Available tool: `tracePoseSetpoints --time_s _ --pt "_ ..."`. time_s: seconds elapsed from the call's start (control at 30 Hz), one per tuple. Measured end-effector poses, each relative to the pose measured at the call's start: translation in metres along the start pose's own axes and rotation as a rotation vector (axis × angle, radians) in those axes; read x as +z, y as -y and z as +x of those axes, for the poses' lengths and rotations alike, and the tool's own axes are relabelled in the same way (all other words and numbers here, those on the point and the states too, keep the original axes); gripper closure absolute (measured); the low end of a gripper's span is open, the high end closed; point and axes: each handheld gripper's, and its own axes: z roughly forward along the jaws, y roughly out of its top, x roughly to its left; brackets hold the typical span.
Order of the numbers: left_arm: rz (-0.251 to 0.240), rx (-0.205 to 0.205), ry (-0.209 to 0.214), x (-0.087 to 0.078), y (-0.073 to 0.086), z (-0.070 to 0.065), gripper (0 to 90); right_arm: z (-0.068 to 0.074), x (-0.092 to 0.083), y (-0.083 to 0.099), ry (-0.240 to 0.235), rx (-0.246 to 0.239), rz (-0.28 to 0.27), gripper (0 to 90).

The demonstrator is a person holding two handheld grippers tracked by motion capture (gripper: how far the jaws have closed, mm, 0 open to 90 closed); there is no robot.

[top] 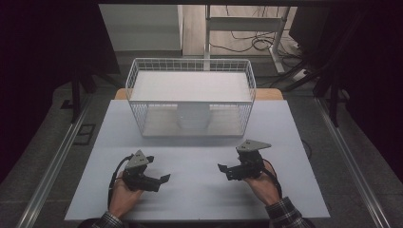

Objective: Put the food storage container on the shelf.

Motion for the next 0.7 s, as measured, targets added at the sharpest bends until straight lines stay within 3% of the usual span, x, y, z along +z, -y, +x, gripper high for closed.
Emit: tracePoseSetpoints --time_s 0.7 --pt "0.018 -0.010 -0.021 -0.006 0.001 -0.001 2.8 -0.011 -0.029 0.022 0.013 0.056 -0.012 1.6"
